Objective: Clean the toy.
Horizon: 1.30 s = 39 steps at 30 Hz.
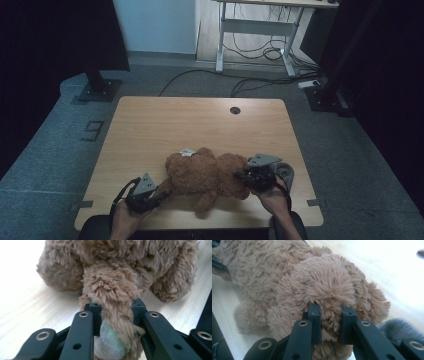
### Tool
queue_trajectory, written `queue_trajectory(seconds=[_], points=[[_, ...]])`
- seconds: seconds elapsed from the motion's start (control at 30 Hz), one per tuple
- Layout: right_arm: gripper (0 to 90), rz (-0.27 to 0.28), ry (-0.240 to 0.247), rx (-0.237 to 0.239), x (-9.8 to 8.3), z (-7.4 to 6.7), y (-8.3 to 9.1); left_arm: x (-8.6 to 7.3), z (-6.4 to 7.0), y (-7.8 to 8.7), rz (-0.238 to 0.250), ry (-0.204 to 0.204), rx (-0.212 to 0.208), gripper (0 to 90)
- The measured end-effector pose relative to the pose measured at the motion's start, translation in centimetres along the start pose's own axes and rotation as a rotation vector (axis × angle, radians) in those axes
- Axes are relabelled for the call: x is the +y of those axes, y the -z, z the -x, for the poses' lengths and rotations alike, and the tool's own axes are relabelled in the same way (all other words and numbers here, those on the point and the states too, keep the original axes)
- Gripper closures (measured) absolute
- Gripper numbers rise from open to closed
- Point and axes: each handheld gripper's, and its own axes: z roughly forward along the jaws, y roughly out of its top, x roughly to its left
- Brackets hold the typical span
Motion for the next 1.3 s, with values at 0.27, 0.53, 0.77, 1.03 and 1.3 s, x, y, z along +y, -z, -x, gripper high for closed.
queue_trajectory(seconds=[0.27,0.53,0.77,1.03,1.3], points=[[68.5,0.010,-0.027,0.028,-1.2,0.5,-0.3,-1.3,-0.1,-1.1,-0.015,0.002,-0.003,64.3],[34.2,0.012,-0.025,0.036,0.2,2.1,3.2,-1.9,-0.6,-1.8,-0.010,0.018,0.007,56.2],[27.8,-0.030,-0.086,-0.135,-1.4,5.9,4.4,-2.1,-0.9,-2.0,-0.003,0.028,0.006,45.3],[28.9,-0.196,-0.113,-0.277,-5.2,8.5,1.2,-2.4,-1.2,-1.8,-0.004,0.041,-0.012,41.5],[55.2,-0.250,-0.172,-0.297,-8.3,10.2,-1.1,-2.4,-1.1,-1.9,-0.012,0.029,-0.008,44.7]])
